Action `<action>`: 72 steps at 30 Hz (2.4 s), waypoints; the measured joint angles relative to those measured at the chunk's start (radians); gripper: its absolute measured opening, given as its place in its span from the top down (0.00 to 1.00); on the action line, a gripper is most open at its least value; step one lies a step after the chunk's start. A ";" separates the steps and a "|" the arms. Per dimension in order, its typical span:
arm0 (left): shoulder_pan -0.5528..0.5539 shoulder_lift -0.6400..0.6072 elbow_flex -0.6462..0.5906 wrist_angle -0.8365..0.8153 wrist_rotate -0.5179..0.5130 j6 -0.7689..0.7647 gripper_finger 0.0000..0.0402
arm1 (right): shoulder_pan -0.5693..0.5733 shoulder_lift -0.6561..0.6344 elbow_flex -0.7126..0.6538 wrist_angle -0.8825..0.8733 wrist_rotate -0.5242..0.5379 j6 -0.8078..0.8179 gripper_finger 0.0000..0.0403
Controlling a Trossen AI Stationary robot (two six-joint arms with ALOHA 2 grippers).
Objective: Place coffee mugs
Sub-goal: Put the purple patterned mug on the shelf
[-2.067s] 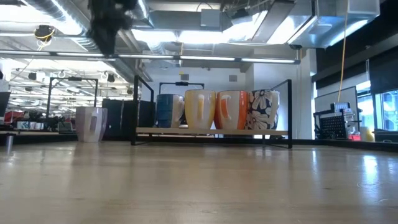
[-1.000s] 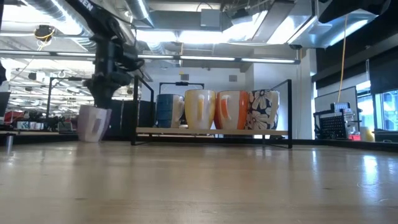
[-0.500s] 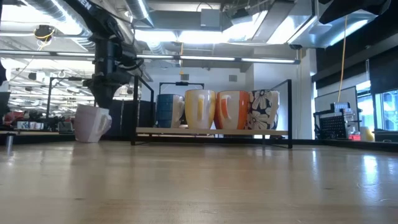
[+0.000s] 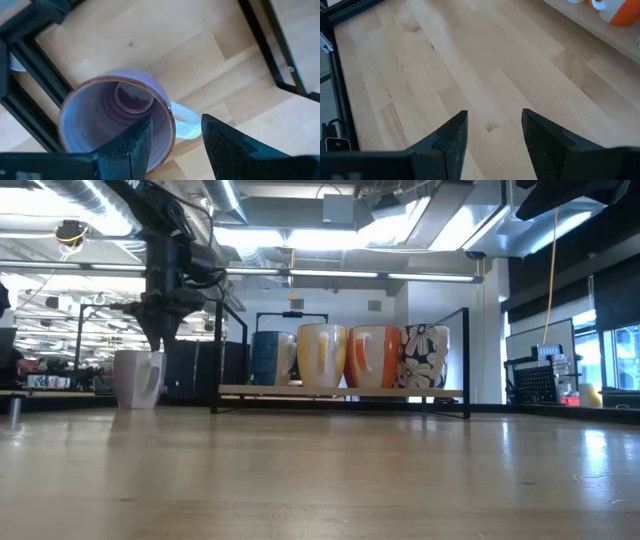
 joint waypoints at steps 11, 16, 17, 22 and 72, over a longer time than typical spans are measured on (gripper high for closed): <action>-0.016 0.000 -0.126 0.102 -0.020 -0.015 0.60 | 0.000 0.000 0.000 -0.018 0.000 -0.001 0.57; -0.015 0.000 -0.144 0.123 -0.041 0.021 0.70 | 0.000 0.000 0.000 -0.018 0.000 -0.001 0.57; -0.015 0.000 -0.144 0.125 -0.052 0.033 0.73 | 0.000 0.000 0.000 -0.018 0.000 -0.001 0.57; -0.020 0.000 -0.144 0.139 -0.067 0.105 0.90 | 0.000 0.000 0.000 -0.018 -0.001 -0.001 0.57; -0.684 0.009 0.632 -0.149 -0.148 0.018 0.97 | 0.000 0.000 0.000 -0.013 -0.010 -0.048 0.57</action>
